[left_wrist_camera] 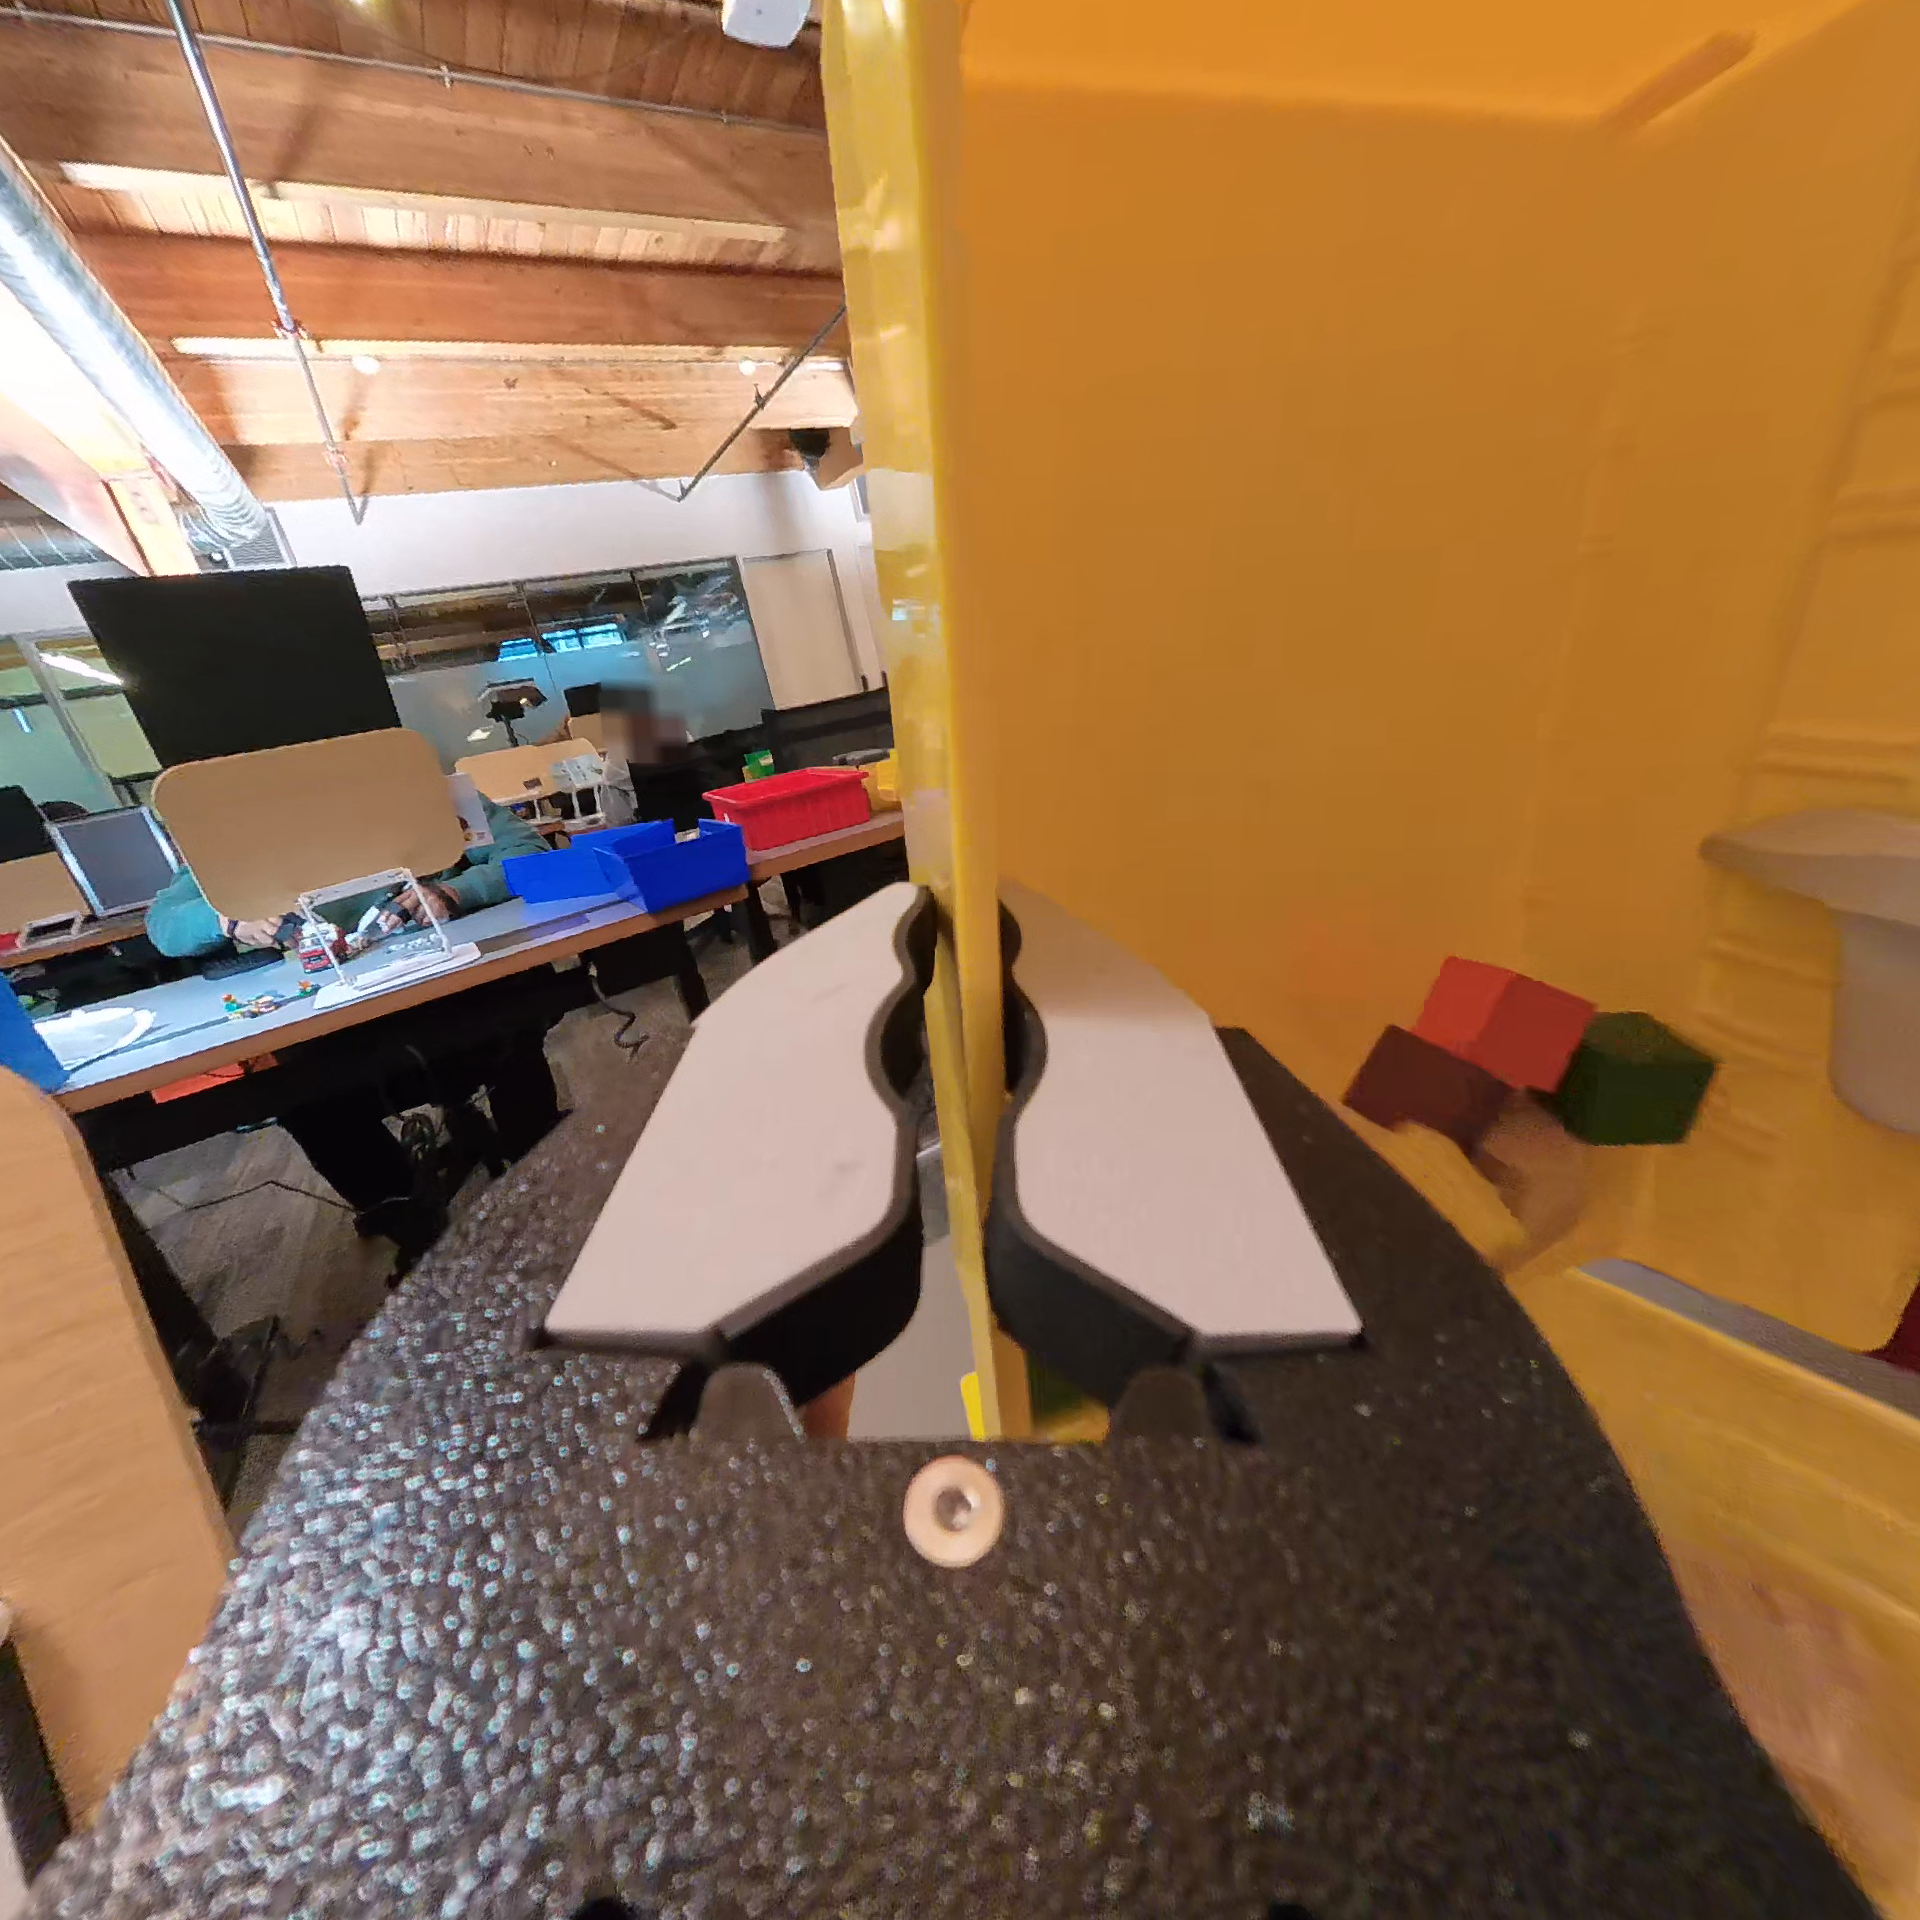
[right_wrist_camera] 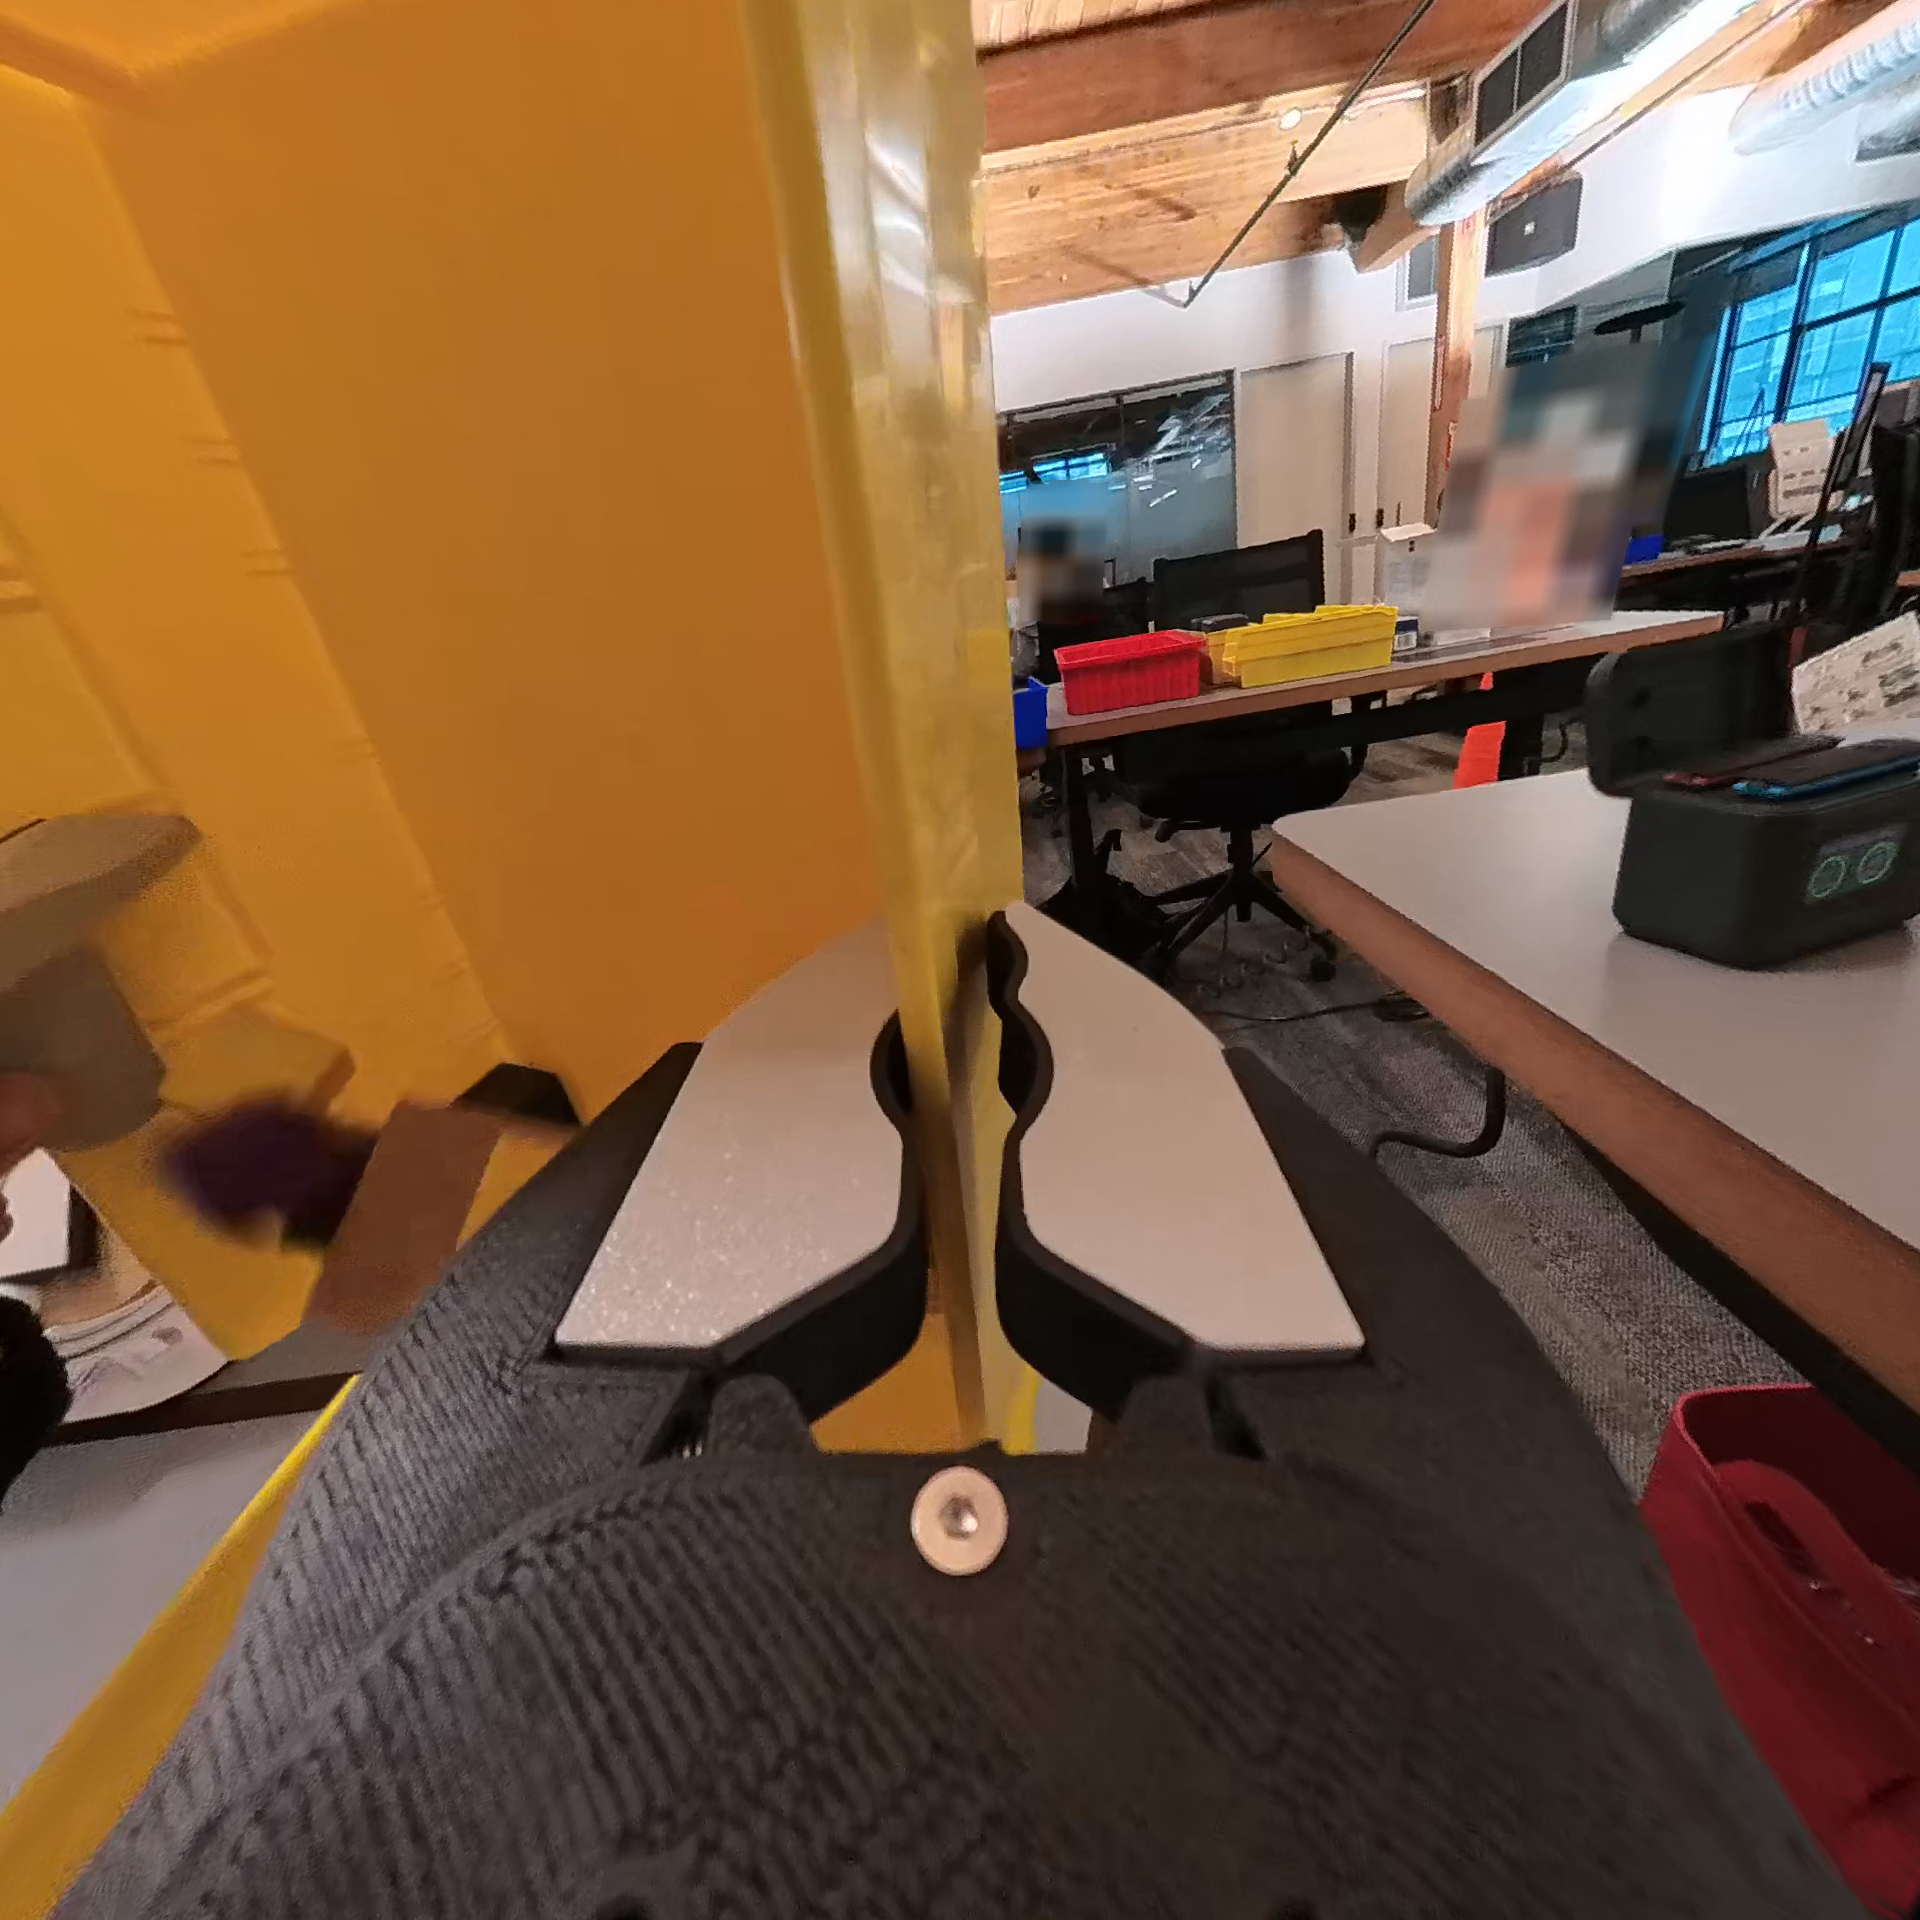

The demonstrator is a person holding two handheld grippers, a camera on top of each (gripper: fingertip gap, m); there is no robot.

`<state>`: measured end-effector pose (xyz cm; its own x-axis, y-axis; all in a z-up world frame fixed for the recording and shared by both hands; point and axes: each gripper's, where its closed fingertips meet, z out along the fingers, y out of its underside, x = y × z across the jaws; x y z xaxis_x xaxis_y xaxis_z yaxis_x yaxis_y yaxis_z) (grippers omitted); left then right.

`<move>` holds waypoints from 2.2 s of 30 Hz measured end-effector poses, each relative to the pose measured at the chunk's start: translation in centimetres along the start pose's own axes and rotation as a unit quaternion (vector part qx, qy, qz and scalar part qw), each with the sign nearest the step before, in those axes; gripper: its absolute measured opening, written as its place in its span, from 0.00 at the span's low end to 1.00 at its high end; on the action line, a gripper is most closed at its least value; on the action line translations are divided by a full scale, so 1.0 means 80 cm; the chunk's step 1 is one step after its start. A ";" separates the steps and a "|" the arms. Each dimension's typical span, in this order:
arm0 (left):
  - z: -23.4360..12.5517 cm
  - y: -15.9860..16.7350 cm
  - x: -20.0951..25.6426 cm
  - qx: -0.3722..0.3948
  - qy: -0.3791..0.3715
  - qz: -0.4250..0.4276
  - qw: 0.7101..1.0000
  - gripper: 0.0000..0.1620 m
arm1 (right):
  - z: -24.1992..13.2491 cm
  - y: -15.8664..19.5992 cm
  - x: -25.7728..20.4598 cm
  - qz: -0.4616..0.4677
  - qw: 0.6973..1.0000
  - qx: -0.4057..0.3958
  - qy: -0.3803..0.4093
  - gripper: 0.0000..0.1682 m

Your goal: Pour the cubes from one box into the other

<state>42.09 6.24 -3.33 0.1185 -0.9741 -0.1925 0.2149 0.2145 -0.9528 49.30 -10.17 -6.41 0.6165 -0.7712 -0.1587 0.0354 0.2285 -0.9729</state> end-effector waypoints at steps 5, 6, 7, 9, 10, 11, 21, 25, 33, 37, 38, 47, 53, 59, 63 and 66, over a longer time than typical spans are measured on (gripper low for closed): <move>-0.002 -0.006 -0.002 0.012 0.004 0.005 1.000 0.05 | 0.001 0.006 -0.003 0.003 1.000 0.001 -0.015 0.05; -0.001 -0.009 -0.002 0.015 0.007 0.006 1.000 0.05 | 0.001 0.004 -0.004 0.004 1.000 0.005 -0.019 0.05; -0.002 -0.012 -0.002 0.017 0.007 0.008 1.000 0.05 | 0.001 0.002 -0.005 0.005 1.000 0.007 -0.022 0.05; -0.003 -0.017 -0.003 0.022 0.007 0.011 1.000 0.05 | 0.002 0.000 -0.007 -0.002 1.000 0.006 -0.027 0.05; -0.004 -0.019 -0.004 0.024 0.008 0.011 1.000 0.06 | 0.002 -0.001 -0.008 -0.004 1.000 0.008 -0.030 0.05; -0.005 -0.020 -0.005 0.026 0.008 0.010 1.000 0.06 | 0.002 -0.002 -0.009 -0.005 0.999 0.009 -0.034 0.06; -0.020 -0.026 -0.001 0.048 0.001 0.025 0.999 0.05 | -0.011 -0.015 -0.013 -0.018 0.998 0.044 -0.036 0.06; -0.023 -0.039 -0.001 0.061 0.003 0.020 0.998 0.05 | -0.014 -0.023 -0.016 -0.022 0.998 0.052 -0.041 0.06; -0.038 -0.052 -0.011 0.062 -0.008 0.007 0.998 0.05 | -0.023 -0.045 -0.036 -0.059 0.995 0.056 -0.051 0.06; -0.053 -0.060 -0.018 0.058 -0.003 0.019 0.998 0.06 | -0.035 -0.053 -0.051 -0.070 0.995 0.054 -0.055 0.06; -0.058 -0.063 -0.021 0.052 -0.008 0.026 0.998 0.06 | -0.038 -0.055 -0.057 -0.072 0.995 0.049 -0.056 0.06; -0.146 -0.080 -0.108 -0.076 -0.052 0.015 0.996 0.04 | -0.076 -0.050 -0.180 -0.103 0.987 -0.108 -0.061 0.07; -0.263 -0.071 -0.217 -0.182 -0.123 0.038 0.975 0.03 | -0.089 -0.016 -0.324 -0.147 0.964 -0.191 -0.112 0.05; -0.393 -0.047 -0.347 -0.262 -0.221 0.039 0.939 0.03 | -0.084 0.050 -0.497 -0.140 0.935 -0.253 -0.207 0.04; -0.478 -0.015 -0.429 -0.319 -0.263 0.011 0.910 0.03 | -0.087 0.105 -0.609 -0.136 0.904 -0.301 -0.270 0.05; -0.538 0.013 -0.481 -0.370 -0.289 0.006 0.883 0.03 | -0.095 0.147 -0.682 -0.131 0.878 -0.344 -0.307 0.05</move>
<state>-4.00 40.85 -6.99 0.6369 -0.7275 -0.2551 -0.4570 -0.0899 -0.8849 10.07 30.09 -10.48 0.9734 -0.2293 0.0008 -0.1135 -0.4848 -0.8672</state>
